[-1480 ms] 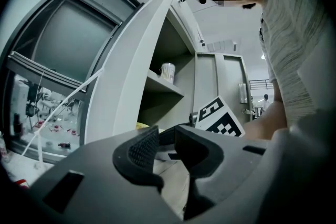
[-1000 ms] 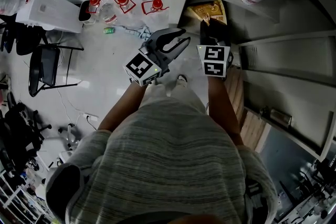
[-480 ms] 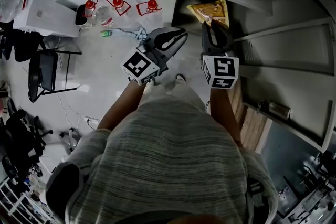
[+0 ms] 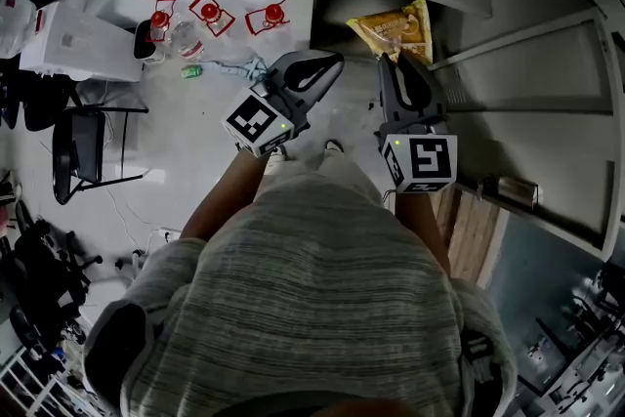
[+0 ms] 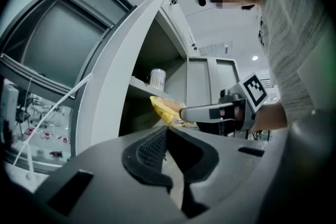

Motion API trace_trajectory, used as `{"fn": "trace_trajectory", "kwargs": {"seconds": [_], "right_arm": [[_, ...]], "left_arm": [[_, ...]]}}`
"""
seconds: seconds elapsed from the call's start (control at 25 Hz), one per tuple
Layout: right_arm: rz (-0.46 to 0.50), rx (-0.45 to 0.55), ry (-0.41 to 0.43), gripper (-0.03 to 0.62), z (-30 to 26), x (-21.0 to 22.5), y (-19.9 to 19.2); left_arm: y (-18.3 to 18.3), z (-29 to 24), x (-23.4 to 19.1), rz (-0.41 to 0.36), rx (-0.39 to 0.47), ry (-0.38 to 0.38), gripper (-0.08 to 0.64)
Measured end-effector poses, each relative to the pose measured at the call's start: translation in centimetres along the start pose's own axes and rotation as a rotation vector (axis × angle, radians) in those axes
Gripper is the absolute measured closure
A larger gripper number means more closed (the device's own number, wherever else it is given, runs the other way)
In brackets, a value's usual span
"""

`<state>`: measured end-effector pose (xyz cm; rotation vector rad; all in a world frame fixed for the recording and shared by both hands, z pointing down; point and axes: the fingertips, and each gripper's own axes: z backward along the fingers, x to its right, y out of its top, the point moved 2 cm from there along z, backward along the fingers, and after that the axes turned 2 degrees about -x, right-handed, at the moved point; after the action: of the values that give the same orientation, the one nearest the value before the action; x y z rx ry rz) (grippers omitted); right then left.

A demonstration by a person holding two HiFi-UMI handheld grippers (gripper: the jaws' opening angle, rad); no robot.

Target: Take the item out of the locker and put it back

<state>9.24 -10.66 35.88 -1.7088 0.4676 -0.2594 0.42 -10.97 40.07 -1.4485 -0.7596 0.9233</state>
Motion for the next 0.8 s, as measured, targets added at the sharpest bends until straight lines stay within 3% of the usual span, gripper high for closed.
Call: {"fn": "trace_trajectory", "kwargs": {"seconds": [0.8], "right_arm": [[0.002,0.004,-0.010,0.523,0.5,0.3,-0.2]], "left_arm": [[0.0,-0.7,0.0,-0.019,-0.022,-0.029,0.554]]}}
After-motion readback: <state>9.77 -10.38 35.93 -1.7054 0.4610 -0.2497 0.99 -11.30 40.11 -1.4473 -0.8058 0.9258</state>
